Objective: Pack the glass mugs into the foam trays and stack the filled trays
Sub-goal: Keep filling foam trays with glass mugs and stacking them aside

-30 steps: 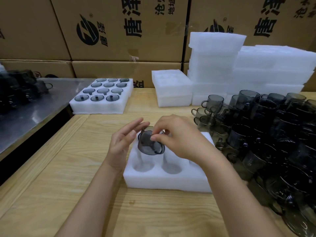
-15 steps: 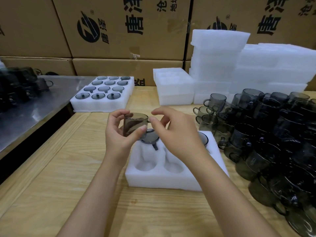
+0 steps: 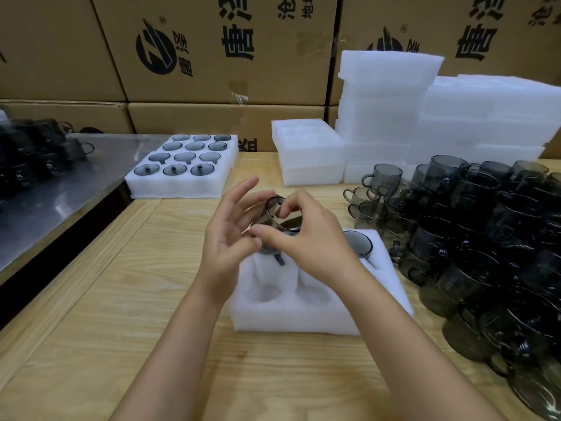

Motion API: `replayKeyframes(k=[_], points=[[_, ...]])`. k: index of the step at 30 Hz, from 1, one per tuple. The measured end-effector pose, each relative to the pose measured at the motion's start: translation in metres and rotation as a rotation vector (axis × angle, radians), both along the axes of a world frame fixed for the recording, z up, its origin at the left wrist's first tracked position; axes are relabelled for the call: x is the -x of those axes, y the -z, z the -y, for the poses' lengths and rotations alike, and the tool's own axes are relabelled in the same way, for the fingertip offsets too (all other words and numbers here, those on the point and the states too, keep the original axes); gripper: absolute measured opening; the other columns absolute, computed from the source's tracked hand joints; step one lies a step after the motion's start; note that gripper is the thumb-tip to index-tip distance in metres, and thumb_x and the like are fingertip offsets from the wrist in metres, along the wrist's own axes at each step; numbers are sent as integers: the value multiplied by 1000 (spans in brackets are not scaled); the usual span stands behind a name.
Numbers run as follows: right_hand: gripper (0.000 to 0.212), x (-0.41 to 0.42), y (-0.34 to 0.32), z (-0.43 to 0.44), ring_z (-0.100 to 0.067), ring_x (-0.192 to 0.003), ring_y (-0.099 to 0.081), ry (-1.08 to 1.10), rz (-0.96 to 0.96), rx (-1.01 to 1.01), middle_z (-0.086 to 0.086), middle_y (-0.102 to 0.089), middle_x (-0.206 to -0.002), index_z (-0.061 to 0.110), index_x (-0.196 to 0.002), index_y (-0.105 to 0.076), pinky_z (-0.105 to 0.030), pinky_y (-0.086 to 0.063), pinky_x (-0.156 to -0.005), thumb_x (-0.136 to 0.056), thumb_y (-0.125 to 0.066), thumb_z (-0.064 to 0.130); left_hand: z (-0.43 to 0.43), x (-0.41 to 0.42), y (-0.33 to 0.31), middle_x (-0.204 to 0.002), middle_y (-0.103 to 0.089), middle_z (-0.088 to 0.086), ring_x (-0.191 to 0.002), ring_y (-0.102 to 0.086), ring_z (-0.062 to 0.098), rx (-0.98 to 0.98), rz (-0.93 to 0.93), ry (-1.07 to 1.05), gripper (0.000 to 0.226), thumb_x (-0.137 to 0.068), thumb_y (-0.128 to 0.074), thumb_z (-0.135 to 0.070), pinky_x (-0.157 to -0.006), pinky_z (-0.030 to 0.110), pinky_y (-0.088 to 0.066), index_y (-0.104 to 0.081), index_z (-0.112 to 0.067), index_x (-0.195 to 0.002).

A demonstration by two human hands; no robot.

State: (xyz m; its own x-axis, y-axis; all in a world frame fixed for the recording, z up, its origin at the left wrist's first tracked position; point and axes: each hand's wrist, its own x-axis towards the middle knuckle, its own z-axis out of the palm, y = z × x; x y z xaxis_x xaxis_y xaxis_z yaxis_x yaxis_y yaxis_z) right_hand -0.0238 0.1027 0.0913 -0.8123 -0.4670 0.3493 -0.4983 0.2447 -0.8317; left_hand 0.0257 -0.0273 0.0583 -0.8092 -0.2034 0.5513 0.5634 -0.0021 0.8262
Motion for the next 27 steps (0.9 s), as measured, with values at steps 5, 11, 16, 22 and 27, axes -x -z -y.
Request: replayKeyframes(k=[5,11,16,22,27], points=[[68,12,-1,-11,8,-88,-57,-138,94,-110,17,-59,-103,33,-120,-39,-6,-42,-72,-66,-79,44,20,3,7,-130,-59,9,-121,-57,23,-204,141,-57,50,-78,-50,-11,-99,37,-46,-52,-19,-127],[59,6,4,-8,8,-97,-55,-325,12,-374,22,-60,-106,40,-116,-54,-10,-44,-80,-63,-81,47,42,6,26,-124,-64,10,-118,-60,24,-127,314,0,48,-77,-53,-14,-104,40,-41,-57,-14,-124],[63,-1,10,-2,2,-104,-52,-329,-10,-428,20,-59,-113,37,-120,-53,-15,-44,-84,-64,-80,47,44,5,35,-120,-67,8,-119,-59,24,-19,368,35,41,-76,-58,-15,-94,29,-49,-63,-8,-117],[54,-7,11,4,-6,-91,-49,-344,-143,-524,12,-56,-100,26,-114,-56,-17,-41,-69,-69,-78,46,44,2,34,-124,-65,8,-120,-57,22,58,360,45,50,-75,-66,-29,-99,33,-47,-63,-5,-118],[54,-7,18,4,-11,-102,-28,-368,-200,-674,6,-42,-117,20,-119,-47,-28,-28,-84,-80,-63,55,41,1,35,-137,-54,-6,-132,-43,3,158,370,59,47,-74,-68,-26,-96,14,-42,-63,-16,-119]])
